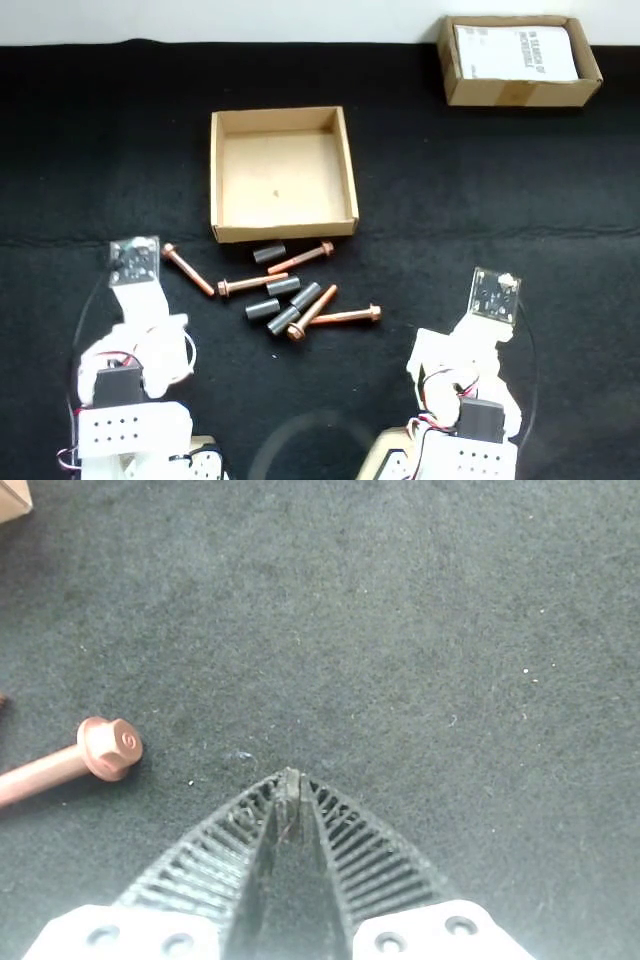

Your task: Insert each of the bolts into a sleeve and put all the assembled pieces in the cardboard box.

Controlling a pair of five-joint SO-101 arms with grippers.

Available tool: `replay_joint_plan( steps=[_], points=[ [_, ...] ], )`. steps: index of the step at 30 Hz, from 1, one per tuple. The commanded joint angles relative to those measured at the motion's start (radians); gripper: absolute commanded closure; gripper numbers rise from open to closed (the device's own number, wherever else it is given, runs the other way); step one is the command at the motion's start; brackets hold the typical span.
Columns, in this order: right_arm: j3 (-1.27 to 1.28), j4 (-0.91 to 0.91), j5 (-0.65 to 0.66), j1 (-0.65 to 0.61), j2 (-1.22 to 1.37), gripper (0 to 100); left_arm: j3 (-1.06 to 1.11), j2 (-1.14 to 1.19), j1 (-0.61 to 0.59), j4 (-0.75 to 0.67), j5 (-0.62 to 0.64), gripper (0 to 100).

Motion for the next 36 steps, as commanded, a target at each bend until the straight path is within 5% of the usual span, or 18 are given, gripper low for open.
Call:
replay_joint_plan(
  steps=[1, 5, 11, 15, 22, 31, 36],
  points=[
    [0.125, 0.004, -0.006, 0.008, -0.004, 99.1, -0.136, 0.001, 0.007, -0.017, -0.006, 99],
    [0.125, 0.004, -0.006, 0.008, -0.004, 99.1, -0.277, 0.001, 0.007, 0.048, -0.006, 99],
    [0.125, 0.004, -0.006, 0.008, -0.004, 99.1, -0.639, 0.005, 0.013, 0.488, -0.005, 99],
    [0.125, 0.004, -0.006, 0.008, -0.004, 99.1, -0.848, 0.01, 0.007, 0.643, -0.005, 99],
    [0.125, 0.004, -0.006, 0.008, -0.004, 99.1, -1.07, 0.033, -0.012, 0.655, -0.002, 99],
    [0.125, 0.004, -0.006, 0.008, -0.004, 99.1, -1.371, 0.526, -0.102, 0.663, 0.003, 99],
    [0.125, 0.004, -0.006, 0.008, -0.004, 99.1, -1.415, 0.615, -0.102, 0.669, 0.003, 99]
  ],
)
